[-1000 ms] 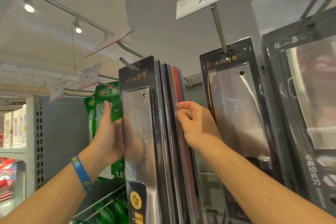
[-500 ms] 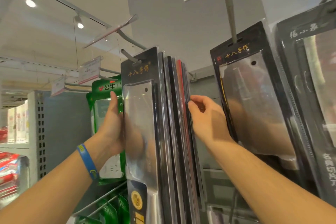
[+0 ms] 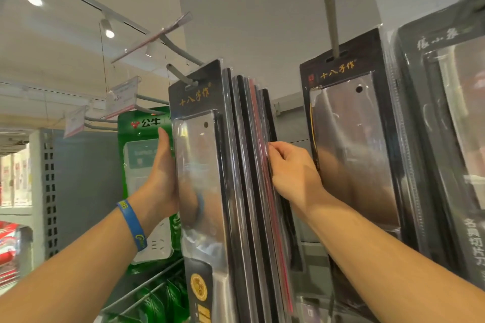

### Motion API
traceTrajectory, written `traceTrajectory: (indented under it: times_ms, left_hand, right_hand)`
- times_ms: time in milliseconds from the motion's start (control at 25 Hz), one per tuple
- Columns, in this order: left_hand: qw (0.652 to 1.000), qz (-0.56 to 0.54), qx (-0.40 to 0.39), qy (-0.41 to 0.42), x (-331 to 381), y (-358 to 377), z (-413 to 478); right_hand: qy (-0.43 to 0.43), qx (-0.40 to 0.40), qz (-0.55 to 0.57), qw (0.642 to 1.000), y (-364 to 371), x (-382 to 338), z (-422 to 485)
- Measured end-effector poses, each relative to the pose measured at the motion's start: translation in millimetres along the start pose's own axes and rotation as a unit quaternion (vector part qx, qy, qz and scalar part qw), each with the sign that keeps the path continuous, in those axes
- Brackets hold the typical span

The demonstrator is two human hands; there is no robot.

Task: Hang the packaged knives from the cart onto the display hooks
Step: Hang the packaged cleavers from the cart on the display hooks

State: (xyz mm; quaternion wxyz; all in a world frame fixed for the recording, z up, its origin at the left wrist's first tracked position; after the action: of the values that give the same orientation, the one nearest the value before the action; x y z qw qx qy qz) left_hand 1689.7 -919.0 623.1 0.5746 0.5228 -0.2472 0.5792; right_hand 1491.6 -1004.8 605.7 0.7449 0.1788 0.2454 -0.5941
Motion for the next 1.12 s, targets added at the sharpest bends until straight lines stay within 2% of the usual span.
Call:
traceTrajectory:
  times_ms: [80, 200, 440, 600, 880, 1000, 1120]
  left_hand:
    - [1.000, -0.005, -0.005, 0.004, 0, -4, 0]
    - [0.999, -0.018, -0.032, 0.017, 2, -5, -4]
    - [1.000, 0.001, -0.010, 0.000, -1, -16, -4]
    - [1.000, -0.008, -0.015, 0.003, 1, -3, -6]
    - [0.999, -0.018, -0.031, -0.010, -2, 6, -6]
    - [0.999, 0.007, -0.052, 0.000, 0, 4, -16]
    - [0.997, 0.025, -0.053, 0.050, 9, 1, -25]
  right_hand:
    - [-0.001, -0.002, 0.019, 1.000, 1, -2, -2]
    - [-0.011, 0.038, 0.044, 0.998, -1, -3, -4]
    - [-0.005, 0.050, 0.065, 0.997, 4, 4, -5]
    - [0.021, 0.046, 0.040, 0.998, 6, 9, 0]
    - [0.017, 0.057, 0.004, 0.998, -2, -6, -9]
    - [-0.054, 0.076, -0.034, 0.995, -5, -36, -27]
    - [-0.167, 0.021, 0.002, 0.986, 15, -76, -45]
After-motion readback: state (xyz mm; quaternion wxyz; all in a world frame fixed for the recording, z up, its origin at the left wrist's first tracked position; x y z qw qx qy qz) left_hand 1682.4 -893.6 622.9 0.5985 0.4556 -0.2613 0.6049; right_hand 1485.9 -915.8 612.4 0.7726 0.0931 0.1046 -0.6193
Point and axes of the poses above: each hand's wrist, its own z-axis towards the middle knuckle, its own y-axis out of the palm, x = y × z, the point moved 7 cm from there along z, towards the middle knuckle, and after that the axes turned 9 degrees about -y, right-handed, at the moved point
